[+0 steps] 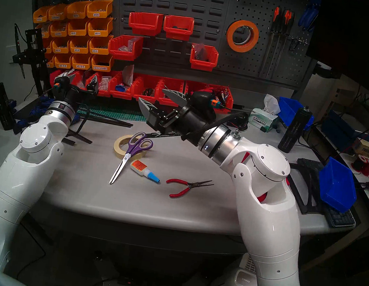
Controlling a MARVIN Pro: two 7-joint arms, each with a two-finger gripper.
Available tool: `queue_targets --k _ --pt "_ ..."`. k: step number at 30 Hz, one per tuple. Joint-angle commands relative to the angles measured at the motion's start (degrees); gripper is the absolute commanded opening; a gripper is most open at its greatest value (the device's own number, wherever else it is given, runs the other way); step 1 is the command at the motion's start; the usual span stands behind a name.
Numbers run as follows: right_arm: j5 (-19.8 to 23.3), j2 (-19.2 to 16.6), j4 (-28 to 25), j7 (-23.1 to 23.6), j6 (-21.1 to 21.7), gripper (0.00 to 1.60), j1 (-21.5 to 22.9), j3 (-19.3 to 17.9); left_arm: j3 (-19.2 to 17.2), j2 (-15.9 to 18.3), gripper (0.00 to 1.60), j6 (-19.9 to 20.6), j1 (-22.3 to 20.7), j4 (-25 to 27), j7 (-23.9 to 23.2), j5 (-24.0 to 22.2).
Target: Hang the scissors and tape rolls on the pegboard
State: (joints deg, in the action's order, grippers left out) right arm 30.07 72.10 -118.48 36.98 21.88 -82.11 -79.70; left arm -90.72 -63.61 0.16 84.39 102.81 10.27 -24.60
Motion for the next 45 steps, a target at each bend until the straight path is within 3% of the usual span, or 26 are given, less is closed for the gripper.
queue_targets --k 1,13,31,45 --pt "-0.88 -0.31 -2.19 -0.81 0.7 1.6 -0.46 0.43 -0.75 0.09 1.6 -0.65 -1.66 1.73 0.09 -0.17" --pt "-2.2 -1.74 -3.69 -1.36 2.84 1.6 -3.02 0.99 -0.75 0.08 1.6 -0.64 -1.66 1.73 0.08 -0.16" --pt "-1.92 -3.0 -6.17 -2.29 6.3 1.6 -5.57 -1.02 -0.76 0.07 1.6 -0.64 -1.66 1.72 0.07 -0.15" --pt "-3.95 -1.68 -4.93 -4.59 2.14 1.6 -6.54 -1.03 -0.76 0.07 1.6 -0.63 -1.66 1.72 0.06 -0.14"
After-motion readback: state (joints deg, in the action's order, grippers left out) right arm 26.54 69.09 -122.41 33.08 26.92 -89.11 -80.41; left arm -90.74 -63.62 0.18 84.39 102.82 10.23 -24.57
